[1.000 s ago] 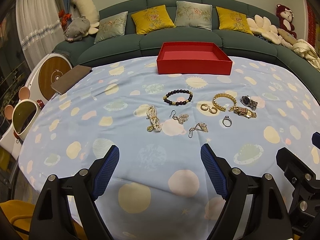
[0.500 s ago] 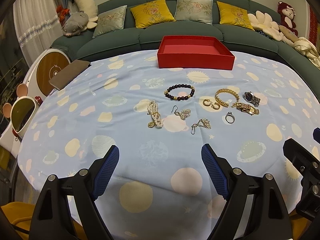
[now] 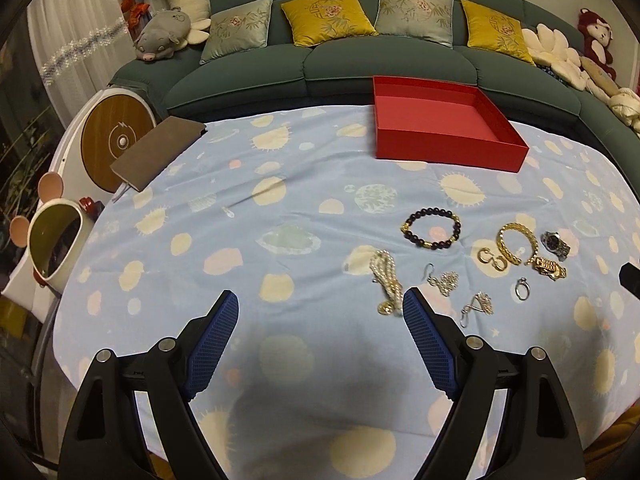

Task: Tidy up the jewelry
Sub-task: 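Grasp the pearl necklace with the left tool while the right tool grasps the silver watch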

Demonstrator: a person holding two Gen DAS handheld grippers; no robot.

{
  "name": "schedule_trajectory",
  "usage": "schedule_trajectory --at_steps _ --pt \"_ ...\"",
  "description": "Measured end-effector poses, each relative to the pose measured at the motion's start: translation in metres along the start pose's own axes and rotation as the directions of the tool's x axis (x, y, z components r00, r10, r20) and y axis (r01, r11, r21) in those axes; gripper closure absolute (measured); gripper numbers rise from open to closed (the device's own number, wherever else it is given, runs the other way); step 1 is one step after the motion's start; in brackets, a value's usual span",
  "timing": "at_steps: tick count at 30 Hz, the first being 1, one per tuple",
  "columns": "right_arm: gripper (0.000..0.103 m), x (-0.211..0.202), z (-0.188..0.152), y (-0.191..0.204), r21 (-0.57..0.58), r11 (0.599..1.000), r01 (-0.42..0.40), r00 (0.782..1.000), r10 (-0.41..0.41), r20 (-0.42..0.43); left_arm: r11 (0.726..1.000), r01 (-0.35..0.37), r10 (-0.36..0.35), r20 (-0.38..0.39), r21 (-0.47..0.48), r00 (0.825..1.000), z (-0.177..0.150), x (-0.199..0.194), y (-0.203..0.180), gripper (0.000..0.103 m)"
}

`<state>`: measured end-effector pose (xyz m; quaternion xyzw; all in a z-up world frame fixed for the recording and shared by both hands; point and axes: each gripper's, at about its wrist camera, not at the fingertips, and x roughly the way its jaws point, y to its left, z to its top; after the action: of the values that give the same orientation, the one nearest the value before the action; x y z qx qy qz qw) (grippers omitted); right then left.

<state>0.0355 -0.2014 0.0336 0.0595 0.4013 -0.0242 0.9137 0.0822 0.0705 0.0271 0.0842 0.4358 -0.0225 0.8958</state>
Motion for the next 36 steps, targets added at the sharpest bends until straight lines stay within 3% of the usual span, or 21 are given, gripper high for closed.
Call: schedule_trajectory --at_steps 3,9,15,22,30,33,36 --pt "0.030 0.017 0.015 -0.010 0.001 1.000 -0.014 1.000 0.014 -0.020 1.000 -0.011 0.012 -0.005 0.020 1.000 0.010 0.014 0.001 0.021" --pt "0.040 0.055 0.024 -0.031 0.081 0.996 -0.020 0.999 0.022 -0.025 0.998 0.060 -0.061 -0.058 -0.016 0.996 0.010 0.060 -0.016 0.021" --pt "0.042 0.096 0.024 -0.035 0.109 0.994 -0.020 0.996 0.030 -0.089 0.996 0.090 -0.087 -0.089 0.022 0.992 0.005 0.088 -0.032 0.021" --pt "0.044 0.124 0.021 -0.023 0.074 0.997 -0.012 0.991 0.022 -0.135 0.990 0.135 -0.139 -0.136 -0.038 0.981 0.003 0.108 -0.030 0.022" --pt "0.054 0.140 0.014 -0.017 0.027 0.999 0.019 0.988 -0.015 -0.155 0.987 0.161 -0.163 -0.119 -0.024 0.979 0.001 0.112 -0.033 0.041" --pt "0.064 0.139 0.014 -0.017 0.016 1.000 0.021 0.988 -0.019 -0.152 0.983 0.180 -0.182 -0.115 -0.032 0.977 0.001 0.110 -0.031 0.056" --pt "0.078 0.137 0.014 -0.020 0.031 0.999 0.011 0.989 -0.007 -0.146 0.978 0.208 -0.209 -0.114 -0.019 0.971 0.001 0.107 -0.031 0.078"
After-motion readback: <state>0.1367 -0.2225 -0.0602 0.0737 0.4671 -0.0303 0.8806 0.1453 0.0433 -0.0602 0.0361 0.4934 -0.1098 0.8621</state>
